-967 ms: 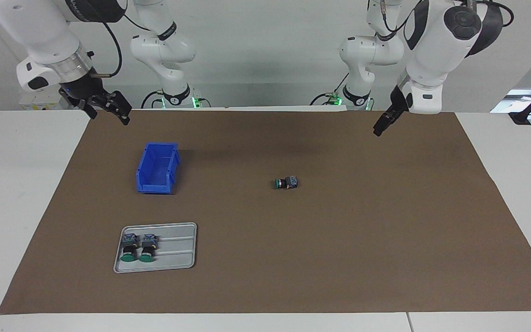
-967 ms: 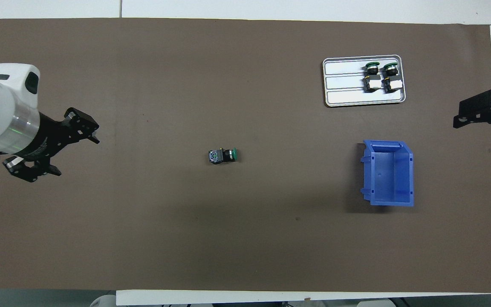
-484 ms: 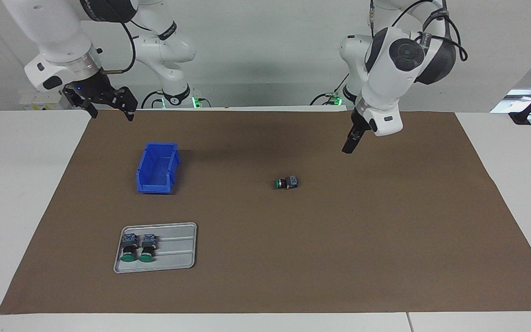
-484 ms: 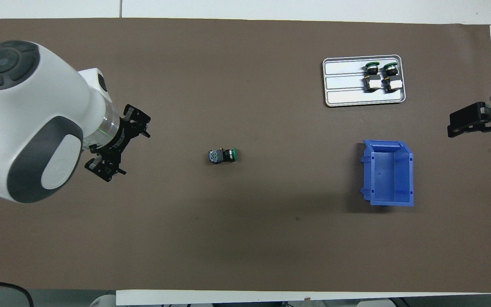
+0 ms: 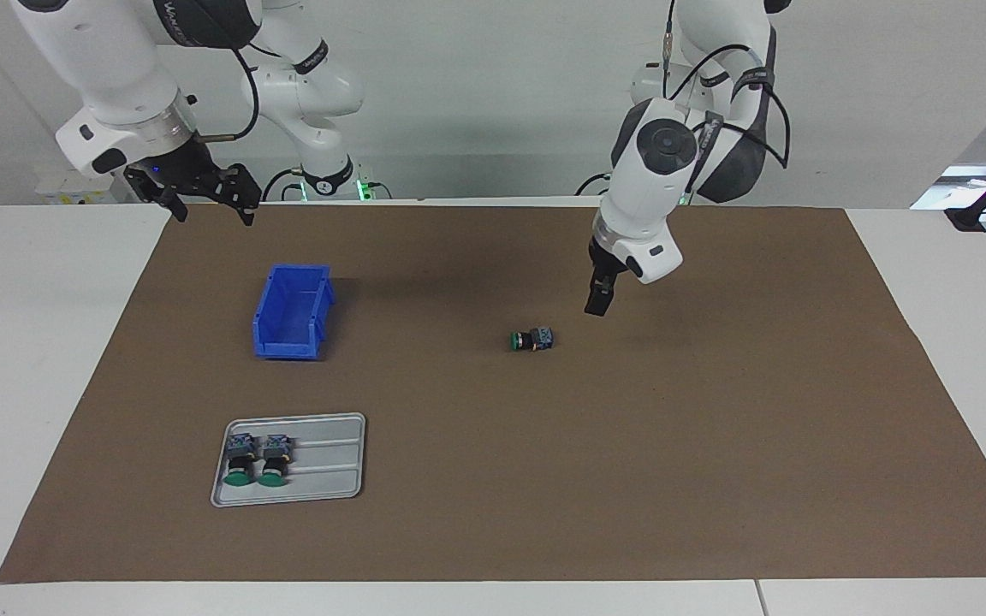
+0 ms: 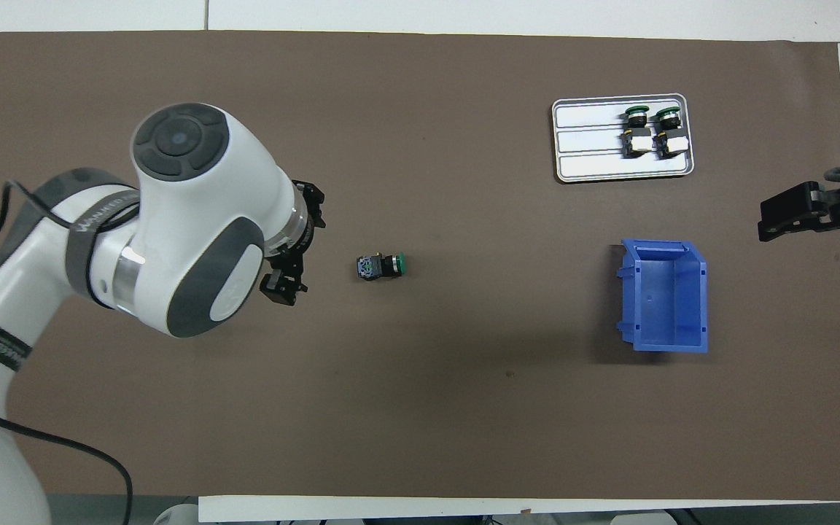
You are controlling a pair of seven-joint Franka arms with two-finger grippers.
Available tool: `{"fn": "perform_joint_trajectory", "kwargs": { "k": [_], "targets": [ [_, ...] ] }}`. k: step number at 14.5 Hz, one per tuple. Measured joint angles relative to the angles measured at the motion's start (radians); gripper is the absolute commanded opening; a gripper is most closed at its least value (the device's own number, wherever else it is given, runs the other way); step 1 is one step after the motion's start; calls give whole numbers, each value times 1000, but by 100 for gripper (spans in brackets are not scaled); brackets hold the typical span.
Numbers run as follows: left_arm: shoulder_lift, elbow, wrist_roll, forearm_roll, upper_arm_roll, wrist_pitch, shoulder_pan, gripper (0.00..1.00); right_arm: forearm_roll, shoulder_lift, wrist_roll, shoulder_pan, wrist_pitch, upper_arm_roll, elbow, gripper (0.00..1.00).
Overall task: Place and press button with both arms
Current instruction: 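Move the left gripper down onto the button and grasp it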
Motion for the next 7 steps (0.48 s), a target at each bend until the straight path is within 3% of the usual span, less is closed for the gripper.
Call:
{"fn": "perform_joint_trajectory", "kwargs": {
  "k": [7],
  "targets": [
    [134, 19, -237, 2, 0, 144, -86, 100, 0, 0, 0, 1, 0, 0, -1, 100]
  ]
}}
